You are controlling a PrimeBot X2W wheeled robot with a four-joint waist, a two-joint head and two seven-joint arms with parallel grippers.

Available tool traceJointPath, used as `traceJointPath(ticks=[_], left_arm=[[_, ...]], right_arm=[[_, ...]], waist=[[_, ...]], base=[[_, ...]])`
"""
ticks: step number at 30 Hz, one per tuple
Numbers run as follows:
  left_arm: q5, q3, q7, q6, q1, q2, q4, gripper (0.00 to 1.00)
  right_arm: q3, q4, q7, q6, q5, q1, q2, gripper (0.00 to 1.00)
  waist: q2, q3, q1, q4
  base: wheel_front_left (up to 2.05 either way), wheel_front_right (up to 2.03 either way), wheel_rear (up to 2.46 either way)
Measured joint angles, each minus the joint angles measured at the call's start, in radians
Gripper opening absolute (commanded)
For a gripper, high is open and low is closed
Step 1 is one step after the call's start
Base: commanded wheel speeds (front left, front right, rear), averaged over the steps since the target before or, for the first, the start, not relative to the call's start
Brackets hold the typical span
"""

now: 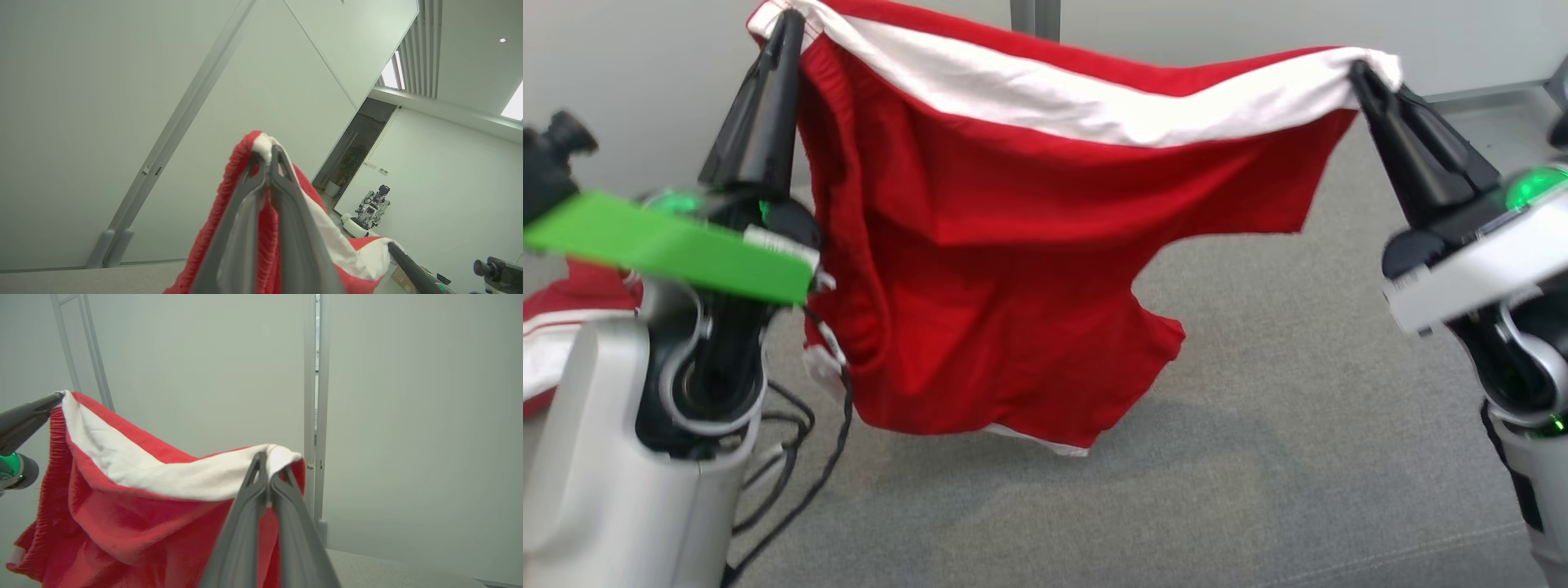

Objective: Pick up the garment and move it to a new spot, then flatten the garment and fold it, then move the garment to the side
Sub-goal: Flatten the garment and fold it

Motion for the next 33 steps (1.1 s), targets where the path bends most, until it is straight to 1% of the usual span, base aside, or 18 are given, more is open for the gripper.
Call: traceJointPath(ticks=[3, 6, 9, 11, 12, 14, 15, 16, 17, 21, 24, 28, 33], left_arm=[[0.022, -0.015, 0.031, 0.001, -0.098, 0.011, 0.113, 0.00], [0.060, -0.018, 0.049, -0.005, -0.256, 0.024, 0.261, 0.00], [0.118, -0.026, 0.044, -0.020, -0.434, 0.034, 0.436, 0.00], [0.155, -0.029, 0.015, -0.033, -0.556, 0.032, 0.538, 0.00], [0.173, -0.027, -0.009, -0.046, -0.615, 0.031, 0.584, 0.00], [0.186, -0.027, -0.060, -0.091, -0.721, 0.013, 0.653, 0.00], [0.188, -0.031, -0.081, -0.128, -0.761, 0.004, 0.683, 0.00], [0.186, -0.033, -0.104, -0.154, -0.792, -0.006, 0.709, 0.00], [0.205, -0.051, -0.152, -0.181, -0.828, -0.012, 0.760, 0.00], [0.230, -0.088, -0.232, -0.198, -0.823, 0.014, 0.872, 0.00], [0.222, -0.124, -0.253, -0.202, -0.773, 0.020, 0.942, 0.00], [0.161, -0.171, -0.278, -0.203, -0.724, 0.020, 0.961, 0.00], [0.104, -0.218, -0.297, -0.203, -0.700, 0.048, 0.961, 0.00]], right_arm=[[0.052, 0.099, 0.011, 0.000, 0.015, -0.100, 0.010, 0.00], [0.114, 0.244, -0.015, 0.000, 0.012, -0.281, 0.030, 0.00], [0.155, 0.434, -0.088, 0.000, -0.028, -0.489, 0.068, 0.00], [0.150, 0.566, -0.165, 0.000, -0.058, -0.627, 0.113, 0.00], [0.144, 0.630, -0.207, 0.000, -0.084, -0.691, 0.130, 0.00], [0.130, 0.734, -0.296, 0.000, -0.150, -0.801, 0.153, 0.00], [0.124, 0.775, -0.338, 0.000, -0.173, -0.841, 0.165, 0.00], [0.121, 0.817, -0.375, 0.000, -0.193, -0.872, 0.179, 0.00], [0.128, 0.882, -0.436, 0.000, -0.224, -0.906, 0.202, 0.00], [0.202, 0.980, -0.483, 0.000, -0.223, -0.904, 0.239, 0.00], [0.270, 1.035, -0.500, 0.000, -0.197, -0.856, 0.246, 0.00], [0.330, 1.072, -0.517, 0.000, -0.137, -0.813, 0.240, 0.00], [0.378, 1.076, -0.525, 0.000, -0.084, -0.787, 0.216, 0.00]], waist=[[0.0000, 0.037, 0.0000, -0.001], [0.0000, 0.088, 0.0000, -0.003], [0.0001, 0.150, 0.0001, -0.008], [0.0002, 0.194, 0.0002, -0.013], [0.0002, 0.215, 0.0002, -0.016], [0.0001, 0.258, 0.0002, -0.022], [0.0001, 0.279, 0.0001, -0.024], [0.0001, 0.300, 0.0001, -0.027], [0.0002, 0.340, 0.0002, -0.031], [0.0003, 0.418, 0.0004, -0.041], [0.0003, 0.472, 0.0003, -0.050], [0.0004, 0.533, 0.0003, -0.061], [0.0004, 0.577, 0.0002, -0.074]], base=[[0.00, 0.00, 0.00], [0.00, 0.00, 0.00], [0.00, 0.00, 0.00], [0.00, 0.00, 0.00], [0.00, 0.00, 0.00], [0.00, 0.00, 0.00], [0.00, 0.00, 0.00], [0.00, 0.00, 0.00], [0.00, 0.00, 0.00], [0.00, 0.00, 0.00], [0.00, 0.00, 0.00], [0.00, 0.00, 0.00], [0.00, 0.00, 0.00]])
